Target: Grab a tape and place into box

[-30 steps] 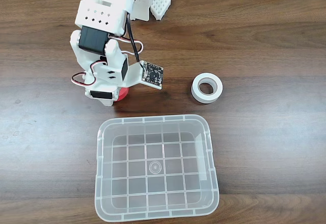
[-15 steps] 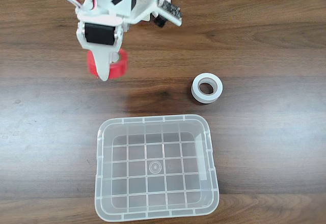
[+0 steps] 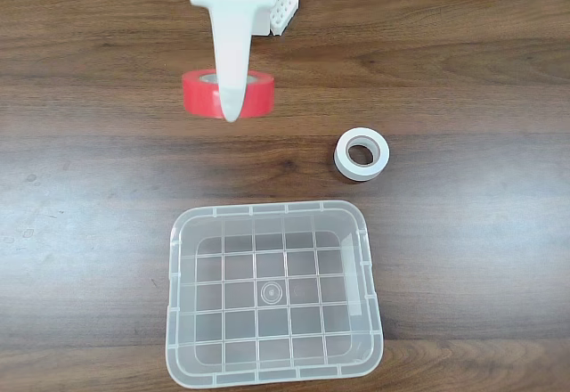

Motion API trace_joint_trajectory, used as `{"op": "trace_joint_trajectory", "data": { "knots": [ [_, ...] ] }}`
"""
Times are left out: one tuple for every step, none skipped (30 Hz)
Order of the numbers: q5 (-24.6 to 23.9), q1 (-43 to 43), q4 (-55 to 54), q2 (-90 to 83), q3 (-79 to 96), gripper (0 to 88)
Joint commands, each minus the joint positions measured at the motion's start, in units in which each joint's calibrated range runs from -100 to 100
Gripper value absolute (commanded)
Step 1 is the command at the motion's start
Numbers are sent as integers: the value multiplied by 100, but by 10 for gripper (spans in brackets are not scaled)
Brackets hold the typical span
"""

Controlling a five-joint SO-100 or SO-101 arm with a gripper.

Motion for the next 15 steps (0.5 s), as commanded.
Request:
{"op": "trace_joint_trajectory", "data": {
  "knots": [
    [-140,-158,-221,979,-1460,24],
    [-146,-180,-221,1253,-1687,24],
    [-151,-187,-221,1494,-1898,24],
    [-151,-224,-221,1768,-2134,24],
    [-167,-275,-229,2017,-2353,24],
    [-188,-297,-229,2299,-2598,24],
    [-188,-311,-229,2548,-2791,24],
    [-188,-341,-229,2830,-3019,24],
    [-188,-355,-229,3063,-3220,24],
    [-193,-363,-229,3296,-3422,24],
    [-193,-363,-238,3546,-3650,24],
    [-193,-370,-289,3771,-3834,24],
    [-193,-399,-324,3988,-4026,24],
    [-193,-414,-349,4181,-4166,24],
    [-193,-436,-358,4382,-4307,24]
  ]
}}
